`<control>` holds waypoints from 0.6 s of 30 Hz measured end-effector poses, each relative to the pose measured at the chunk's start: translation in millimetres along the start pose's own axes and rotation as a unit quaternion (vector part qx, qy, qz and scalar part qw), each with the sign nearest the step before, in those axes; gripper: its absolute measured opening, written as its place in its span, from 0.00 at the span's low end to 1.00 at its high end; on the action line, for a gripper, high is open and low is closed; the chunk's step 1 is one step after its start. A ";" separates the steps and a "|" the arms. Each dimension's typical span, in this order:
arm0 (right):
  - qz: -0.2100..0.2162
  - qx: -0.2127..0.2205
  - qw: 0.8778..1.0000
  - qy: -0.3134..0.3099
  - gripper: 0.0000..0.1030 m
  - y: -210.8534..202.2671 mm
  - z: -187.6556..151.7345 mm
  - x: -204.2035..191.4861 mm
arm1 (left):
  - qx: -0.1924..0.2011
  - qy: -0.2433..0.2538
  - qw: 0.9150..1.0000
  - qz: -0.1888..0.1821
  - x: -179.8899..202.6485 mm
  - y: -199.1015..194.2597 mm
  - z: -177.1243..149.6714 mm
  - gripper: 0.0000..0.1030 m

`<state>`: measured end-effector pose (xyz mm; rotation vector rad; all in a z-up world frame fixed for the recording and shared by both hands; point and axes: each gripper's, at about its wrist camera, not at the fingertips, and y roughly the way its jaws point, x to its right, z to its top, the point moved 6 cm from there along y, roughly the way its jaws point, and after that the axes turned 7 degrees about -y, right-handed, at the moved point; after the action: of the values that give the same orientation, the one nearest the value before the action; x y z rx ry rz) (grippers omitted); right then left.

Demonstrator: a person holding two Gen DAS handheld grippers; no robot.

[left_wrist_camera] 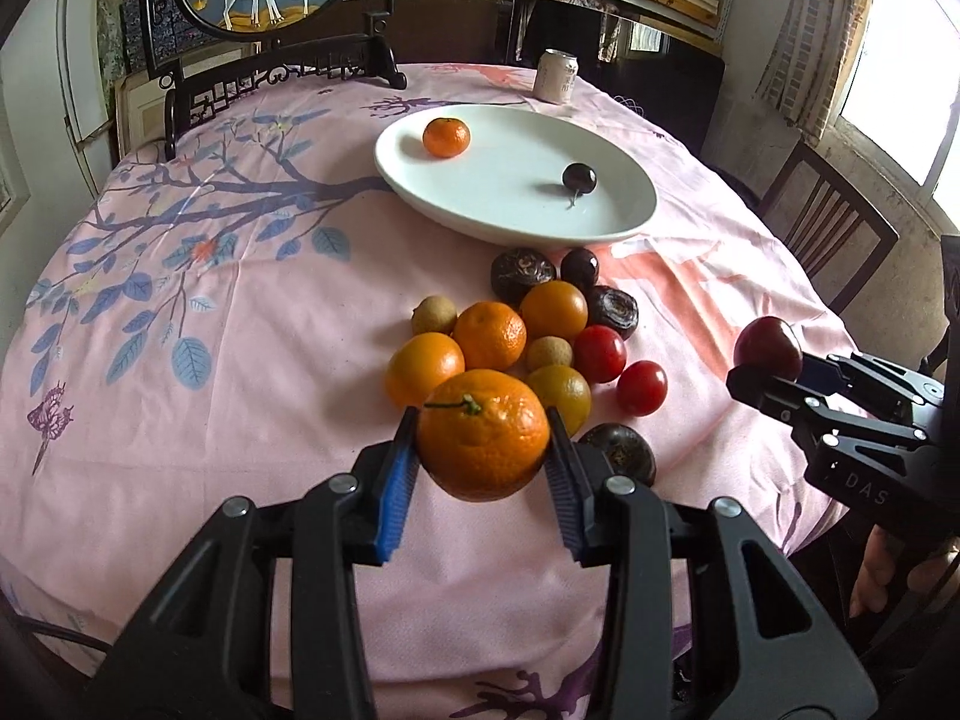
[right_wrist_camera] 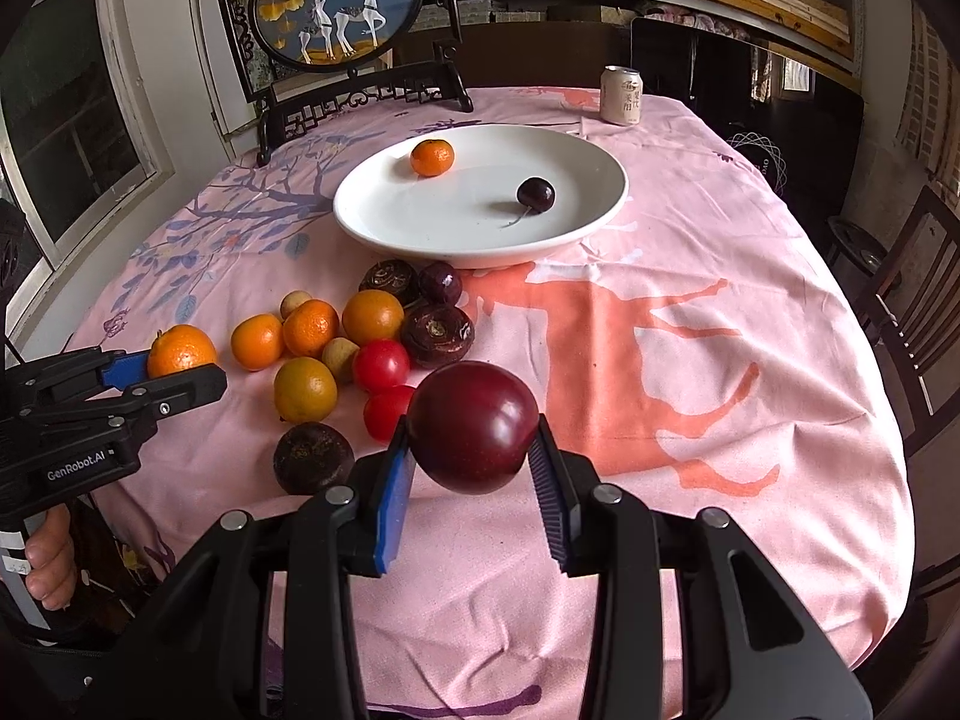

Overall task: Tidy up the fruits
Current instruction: 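Grasp a large red plum with the right tool while the left grasps an orange, then place the red plum and orange on the white plate, opening both tools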

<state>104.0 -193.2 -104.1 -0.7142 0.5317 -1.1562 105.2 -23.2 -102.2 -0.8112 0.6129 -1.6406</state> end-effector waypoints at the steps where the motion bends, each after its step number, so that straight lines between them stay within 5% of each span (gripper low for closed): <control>1: 0.000 0.000 1.000 0.000 0.37 0.5 1.2 -0.1 | 0.002 0.002 1.000 0.002 0.8 -0.5 2.9 0.39; 9: 0.007 0.000 1.000 -0.015 0.37 10.8 30.1 6.2 | 0.006 0.017 1.000 0.008 1.0 11.7 59.0 0.39; 18: 0.014 -0.006 0.999 -0.031 0.37 83.1 150.0 43.8 | -0.032 -0.029 0.998 0.041 -14.8 105.0 178.4 0.40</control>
<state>276.4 -181.1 -66.3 -0.7487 0.4948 -1.1017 310.7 -26.3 -73.1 -0.8660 0.6517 -1.5243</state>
